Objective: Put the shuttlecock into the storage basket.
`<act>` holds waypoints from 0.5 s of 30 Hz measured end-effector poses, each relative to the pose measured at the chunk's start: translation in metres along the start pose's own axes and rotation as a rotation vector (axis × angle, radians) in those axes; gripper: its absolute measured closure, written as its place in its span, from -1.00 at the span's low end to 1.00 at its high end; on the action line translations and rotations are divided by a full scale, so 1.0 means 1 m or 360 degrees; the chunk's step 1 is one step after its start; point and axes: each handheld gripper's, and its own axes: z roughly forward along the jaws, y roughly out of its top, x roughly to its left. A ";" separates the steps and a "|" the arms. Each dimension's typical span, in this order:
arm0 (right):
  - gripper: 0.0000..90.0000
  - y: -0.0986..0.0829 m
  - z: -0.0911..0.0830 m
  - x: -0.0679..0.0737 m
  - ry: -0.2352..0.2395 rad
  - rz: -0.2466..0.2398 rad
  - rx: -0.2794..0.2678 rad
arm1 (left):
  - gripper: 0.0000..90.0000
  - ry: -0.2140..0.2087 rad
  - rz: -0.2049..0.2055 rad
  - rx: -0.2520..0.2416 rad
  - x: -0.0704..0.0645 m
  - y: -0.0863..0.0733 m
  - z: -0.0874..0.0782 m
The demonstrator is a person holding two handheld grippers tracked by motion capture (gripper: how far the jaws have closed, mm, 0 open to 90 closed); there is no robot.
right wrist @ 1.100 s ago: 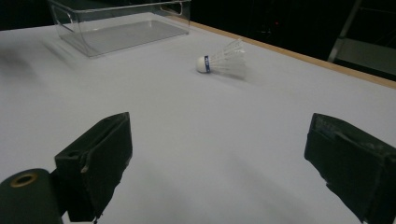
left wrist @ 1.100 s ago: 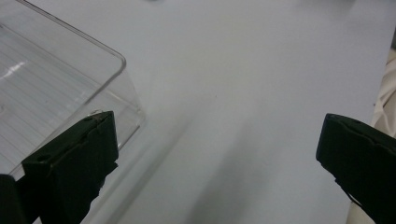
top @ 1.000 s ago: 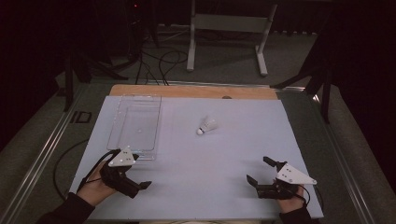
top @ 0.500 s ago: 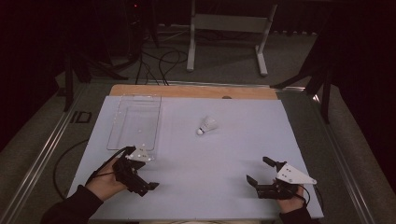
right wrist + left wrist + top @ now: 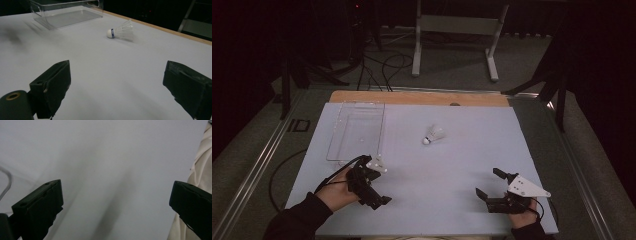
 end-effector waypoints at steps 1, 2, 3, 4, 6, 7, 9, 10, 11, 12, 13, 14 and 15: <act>-0.82 0.000 0.000 0.000 -0.0002 -0.0001 0.0001 | -1.00 0.0009 0.0009 0.0009 0.000 0.002 0.000; -0.82 0.000 0.000 0.000 -0.0001 -0.0001 0.0000 | -1.00 0.0016 0.0013 0.0017 0.000 0.003 0.000; -0.82 0.000 0.000 0.000 0.0001 -0.0001 0.0000 | -1.00 0.0011 0.0003 0.0010 0.000 0.005 0.001; -0.82 0.000 0.000 0.000 -0.0001 -0.0001 -0.0001 | -1.00 0.0006 0.0002 0.0010 0.000 0.007 0.001; -0.82 0.000 0.000 0.000 0.0001 0.0000 -0.0001 | -1.00 0.0014 0.0012 0.0032 0.000 0.012 0.001; -0.82 0.000 0.000 0.000 0.0001 0.0001 0.0000 | -1.00 0.0015 0.0007 0.0044 0.000 0.014 0.001; -0.82 0.000 0.000 0.000 0.0004 0.0001 -0.0001 | -1.00 0.0024 0.0007 0.0059 0.000 0.019 0.001; -0.82 0.000 0.000 0.000 0.0003 0.0002 -0.0002 | -1.00 0.0035 0.0020 0.0069 0.000 0.021 0.000; -0.82 0.000 0.000 0.000 0.0002 0.0001 -0.0002 | -1.00 0.0046 0.0030 0.0073 0.000 0.024 0.000; -0.82 0.000 0.000 0.000 0.0004 0.0003 -0.0002 | -1.00 0.0045 0.0031 0.0086 0.000 0.026 0.000; -0.82 0.000 0.000 0.000 0.0002 0.0003 -0.0002 | -1.00 0.0053 0.0028 0.0092 0.001 0.028 0.000; -0.82 0.000 0.000 0.000 -0.0001 0.0003 -0.0003 | -1.00 0.0067 0.0017 0.0097 0.002 0.031 0.000; -0.82 0.000 0.000 0.000 -0.0001 0.0003 -0.0003 | -1.00 0.0069 -0.0007 0.0099 0.003 0.034 0.001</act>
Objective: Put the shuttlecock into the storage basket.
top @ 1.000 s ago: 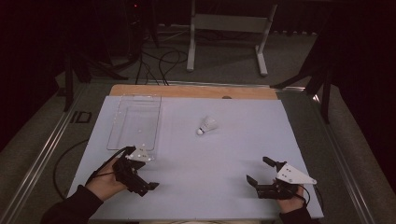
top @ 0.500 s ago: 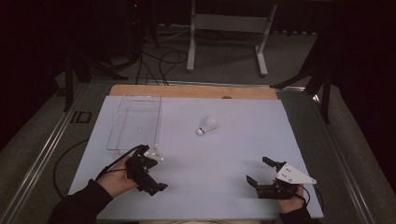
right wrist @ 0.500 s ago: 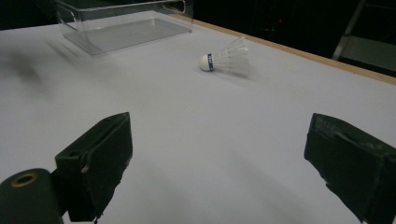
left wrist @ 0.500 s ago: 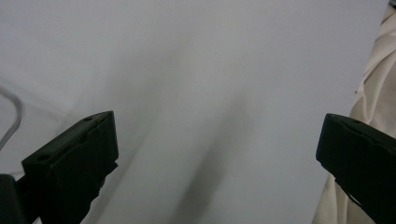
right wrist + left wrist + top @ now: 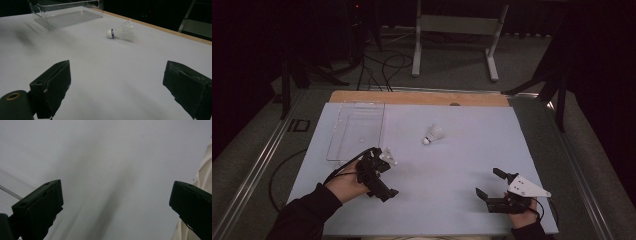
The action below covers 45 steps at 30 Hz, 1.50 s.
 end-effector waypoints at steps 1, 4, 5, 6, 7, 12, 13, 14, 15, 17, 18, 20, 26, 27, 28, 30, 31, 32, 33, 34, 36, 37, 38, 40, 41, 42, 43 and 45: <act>-0.82 0.000 0.000 0.000 -0.0002 0.0002 -0.0001 | -1.00 0.0003 -0.0019 0.0002 0.001 0.002 0.000; -0.82 0.000 0.000 0.000 0.0000 0.0004 -0.0001 | -1.00 0.0072 -0.0044 0.0030 0.003 0.009 0.002; -0.82 0.000 0.000 0.000 0.0001 0.0003 -0.0002 | -1.00 0.0082 -0.0053 0.0027 0.004 0.012 0.002; -0.82 0.000 0.000 0.000 0.0002 0.0003 -0.0002 | -1.00 0.0076 -0.0059 0.0031 0.005 0.014 0.002; -0.82 0.000 0.000 0.000 0.0002 0.0003 -0.0002 | -1.00 0.0070 -0.0056 0.0033 0.006 0.016 0.003; -0.82 0.000 0.000 0.000 0.0005 0.0006 -0.0003 | -1.00 0.0044 -0.0086 0.0028 0.010 0.026 0.004; -0.82 0.000 0.000 0.000 0.0005 0.0005 -0.0003 | -1.00 0.0044 -0.0088 0.0025 0.011 0.028 0.005; -0.82 0.000 0.000 0.000 0.0003 0.0007 -0.0002 | -1.00 0.0026 -0.0086 0.0025 0.011 0.030 0.005; -0.82 0.000 0.000 0.000 0.0006 0.0003 -0.0002 | -1.00 0.0017 -0.0084 0.0032 0.012 0.032 0.006; -0.82 0.000 0.000 0.000 0.0010 0.0003 -0.0001 | -1.00 0.0007 -0.0083 0.0029 0.014 0.036 0.007; -0.82 0.000 0.001 0.000 0.0011 0.0003 -0.0001 | -1.00 -0.0003 -0.0069 0.0027 0.015 0.038 0.007; -0.82 0.000 0.001 0.000 0.0013 0.0003 0.0001 | -1.00 -0.0028 -0.0048 0.0002 0.016 0.043 0.007; -0.82 -0.001 0.001 0.000 0.0013 0.0004 0.0004 | -1.00 -0.0036 -0.0061 -0.0041 0.021 0.057 0.013; -0.82 -0.001 0.001 0.000 0.0014 0.0004 0.0006 | -1.00 -0.0039 -0.0055 -0.0045 0.022 0.059 0.014; -0.82 -0.001 0.002 0.000 0.0015 0.0003 0.0006 | -1.00 -0.0047 -0.0060 -0.0054 0.024 0.061 0.014; -0.82 0.000 0.001 0.000 0.0019 0.0006 0.0002 | -1.00 -0.0057 -0.0058 -0.0080 0.027 0.065 0.016; -0.82 0.000 0.001 0.000 0.0016 0.0003 0.0001 | -1.00 -0.0056 -0.0066 -0.0095 0.028 0.067 0.016; -0.82 -0.001 0.001 0.000 0.0017 0.0004 0.0000 | -1.00 -0.0065 -0.0062 -0.0119 0.029 0.069 0.017; -0.82 -0.001 0.001 0.000 0.0019 0.0003 0.0000 | -1.00 -0.0073 -0.0069 -0.0149 0.030 0.071 0.017; -0.82 -0.001 0.001 0.000 0.0019 0.0003 0.0000 | -1.00 -0.0073 -0.0069 -0.0149 0.030 0.071 0.017; -0.82 -0.001 0.001 0.000 0.0019 0.0005 0.0003 | -1.00 -0.0056 -0.0110 -0.0172 0.034 0.078 0.022; -0.82 -0.001 0.001 0.000 0.0021 0.0005 0.0004 | -1.00 -0.0059 -0.0109 -0.0170 0.034 0.079 0.023; -0.82 -0.001 0.002 0.000 0.0022 0.0004 0.0003 | -1.00 -0.0059 -0.0109 -0.0170 0.034 0.079 0.023; -0.82 -0.001 0.002 0.000 0.0023 0.0004 0.0002 | -1.00 -0.0037 -0.0116 -0.0164 0.036 0.085 0.029; -0.82 -0.001 0.001 0.000 0.0023 0.0005 0.0001 | -1.00 -0.0034 -0.0124 -0.0166 0.036 0.087 0.030; -0.82 -0.001 0.002 0.000 0.0024 0.0007 0.0000 | -1.00 -0.0034 -0.0124 -0.0166 0.036 0.087 0.030; -0.82 -0.001 0.002 0.000 0.0027 0.0006 0.0002 | -1.00 -0.0019 -0.0138 -0.0193 0.039 0.091 0.031; -0.82 -0.001 0.002 0.000 0.0030 0.0009 0.0002 | -1.00 -0.0021 -0.0158 -0.0227 0.041 0.095 0.033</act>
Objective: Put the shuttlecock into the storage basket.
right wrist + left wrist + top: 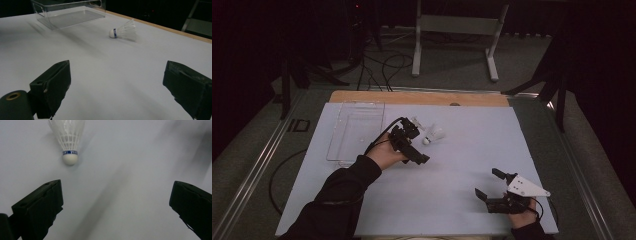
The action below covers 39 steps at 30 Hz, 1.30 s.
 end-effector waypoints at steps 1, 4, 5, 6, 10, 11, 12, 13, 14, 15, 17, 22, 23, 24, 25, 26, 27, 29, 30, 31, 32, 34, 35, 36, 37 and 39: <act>-0.82 0.000 0.000 0.000 0.0000 -0.0002 0.0000 | -1.00 0.0000 0.0000 0.0000 0.000 0.000 0.000; -0.82 0.000 0.000 0.000 0.0002 -0.0004 -0.0003 | -1.00 0.0014 -0.0019 -0.0044 0.001 0.008 0.006; -0.82 0.000 0.000 0.000 0.0002 -0.0004 -0.0003 | -1.00 0.0014 -0.0019 -0.0044 0.001 0.008 0.006; -0.82 0.000 0.000 0.000 0.0004 -0.0001 -0.0002 | -1.00 0.0028 -0.0020 -0.0058 0.002 0.012 0.009; -0.82 0.000 0.000 0.000 0.0007 -0.0002 -0.0002 | -1.00 0.0064 -0.0038 -0.0071 0.004 0.020 0.017; -0.82 0.000 0.000 0.000 0.0009 -0.0001 -0.0003 | -1.00 0.0066 -0.0055 -0.0062 0.005 0.022 0.020; -0.82 0.000 0.000 0.000 0.0008 -0.0001 -0.0003 | -1.00 0.0071 -0.0053 -0.0058 0.005 0.024 0.021; -0.82 0.000 0.000 0.000 0.0008 -0.0001 -0.0003 | -1.00 0.0071 -0.0053 -0.0058 0.005 0.024 0.021; -0.82 0.000 0.000 0.000 0.0014 0.0001 -0.0003 | -1.00 0.0086 -0.0060 -0.0031 0.008 0.028 0.026; -0.82 0.000 0.000 0.000 0.0013 0.0000 -0.0002 | -1.00 0.0086 -0.0060 -0.0031 0.008 0.028 0.026; -0.82 0.000 0.000 0.000 0.0015 -0.0002 -0.0004 | -1.00 0.0088 -0.0078 -0.0007 0.014 0.033 0.031; -0.82 -0.001 0.000 0.000 0.0015 0.0000 -0.0001 | -1.00 0.0092 -0.0095 0.0024 0.022 0.037 0.039; -0.82 0.000 0.000 0.000 0.0016 0.0002 0.0000 | -1.00 0.0076 -0.0089 0.0045 0.024 0.037 0.041; -0.82 0.000 0.000 0.000 0.0017 0.0000 -0.0003 | -1.00 0.0084 -0.0093 0.0058 0.025 0.038 0.043; -0.82 0.000 0.000 0.000 0.0014 -0.0001 -0.0005 | -1.00 0.0084 -0.0093 0.0058 0.025 0.038 0.043; -0.82 0.000 -0.001 0.000 0.0015 0.0000 -0.0007 | -1.00 0.0069 -0.0097 0.0079 0.028 0.038 0.047; -0.82 0.000 -0.001 0.000 0.0015 0.0000 -0.0007 | -1.00 0.0069 -0.0097 0.0079 0.028 0.038 0.047; -0.82 0.000 -0.001 0.000 0.0015 0.0003 -0.0005 | -1.00 0.0072 -0.0106 0.0100 0.032 0.038 0.050; -0.82 0.000 -0.001 0.000 0.0020 0.0003 -0.0005 | -1.00 0.0065 -0.0121 0.0119 0.036 0.039 0.054; -0.82 0.000 -0.001 0.000 0.0020 0.0003 -0.0005 | -1.00 0.0065 -0.0121 0.0119 0.036 0.039 0.054; -0.82 0.000 0.000 0.000 0.0024 0.0000 -0.0006 | -1.00 0.0066 -0.0125 0.0144 0.040 0.038 0.058; -0.82 -0.001 0.000 0.000 0.0026 0.0001 -0.0005 | -1.00 0.0065 -0.0136 0.0164 0.043 0.038 0.061; -0.82 -0.001 0.000 0.000 0.0027 0.0002 -0.0004 | -1.00 0.0065 -0.0136 0.0164 0.043 0.038 0.061; -0.82 -0.001 0.000 0.000 0.0030 0.0004 -0.0001 | -1.00 0.0063 -0.0142 0.0178 0.046 0.039 0.065; -0.82 -0.001 0.000 0.000 0.0030 0.0004 -0.0001 | -0.99 0.0063 -0.0142 0.0178 0.046 0.039 0.065; -0.82 -0.001 0.001 0.000 0.0034 0.0006 0.0001 | -0.98 0.0066 -0.0148 0.0189 0.048 0.039 0.067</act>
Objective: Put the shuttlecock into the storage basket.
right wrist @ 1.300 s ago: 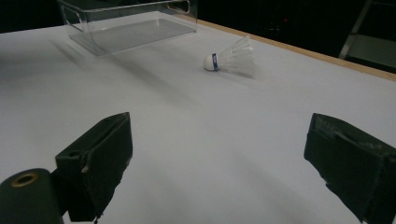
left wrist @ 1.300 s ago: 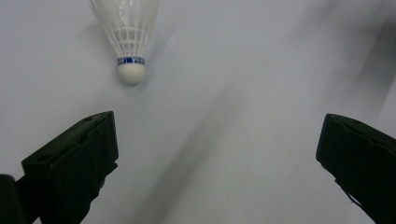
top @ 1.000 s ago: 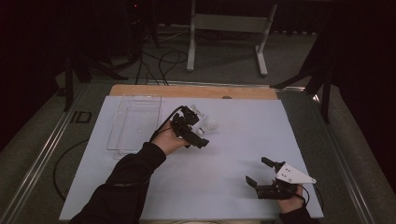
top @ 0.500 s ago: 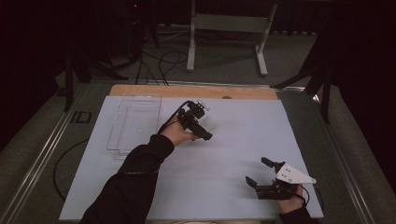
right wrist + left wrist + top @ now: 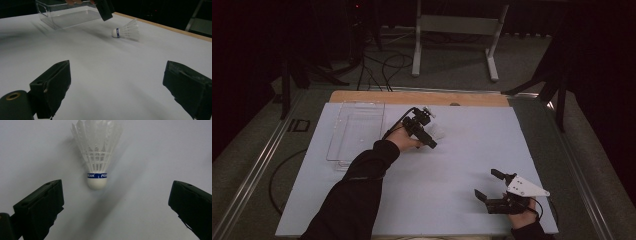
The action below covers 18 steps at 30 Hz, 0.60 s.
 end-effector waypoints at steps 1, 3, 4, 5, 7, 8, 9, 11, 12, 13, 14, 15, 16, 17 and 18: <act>-0.82 0.000 0.000 0.000 0.0000 -0.0003 -0.0001 | -0.93 -0.0023 0.0005 0.0015 0.003 0.001 0.003; -0.82 0.000 0.000 0.000 0.0000 -0.0001 0.0000 | -0.90 -0.0024 0.0005 0.0037 0.004 0.002 0.007; -0.82 0.000 0.000 0.000 0.0000 -0.0001 0.0000 | -0.86 -0.0024 0.0005 0.0037 0.004 0.002 0.007; -0.82 0.000 0.000 0.000 -0.0003 -0.0002 -0.0001 | -0.85 -0.0026 -0.0009 0.0049 0.005 0.003 0.009; -0.82 0.000 0.000 0.000 -0.0001 -0.0001 -0.0002 | -0.77 -0.0016 -0.0010 0.0067 0.007 0.004 0.012; -0.82 0.000 0.000 0.000 -0.0001 -0.0001 -0.0002 | -0.77 -0.0016 -0.0010 0.0067 0.007 0.004 0.012; -0.82 0.000 0.000 0.000 -0.0001 0.0000 -0.0001 | -0.77 -0.0016 -0.0010 0.0067 0.007 0.004 0.012; -0.82 0.000 0.000 0.000 -0.0001 -0.0003 0.0000 | -0.64 -0.0018 -0.0013 0.0099 0.008 0.005 0.019; -0.82 0.000 0.000 0.000 0.0000 -0.0002 -0.0002 | -0.60 -0.0019 -0.0007 0.0108 0.008 0.005 0.020; -0.82 0.000 0.000 0.000 0.0001 0.0000 -0.0002 | -0.53 -0.0013 -0.0001 0.0119 0.008 0.005 0.022; -0.82 0.000 0.000 0.000 0.0001 -0.0001 -0.0001 | -0.49 -0.0009 0.0004 0.0131 0.008 0.004 0.024; -0.82 0.000 0.000 0.000 0.0003 0.0000 0.0001 | -0.47 -0.0018 -0.0014 0.0140 0.009 0.004 0.026; -0.82 0.000 0.000 0.000 0.0004 0.0000 0.0001 | -0.40 -0.0005 -0.0010 0.0151 0.009 0.004 0.028; -0.82 0.000 0.000 0.000 0.0005 -0.0004 0.0000 | -0.38 0.0004 -0.0007 0.0164 0.010 0.003 0.030; -0.82 0.000 0.000 0.000 0.0009 -0.0005 0.0001 | -0.33 0.0005 -0.0006 0.0174 0.011 0.003 0.032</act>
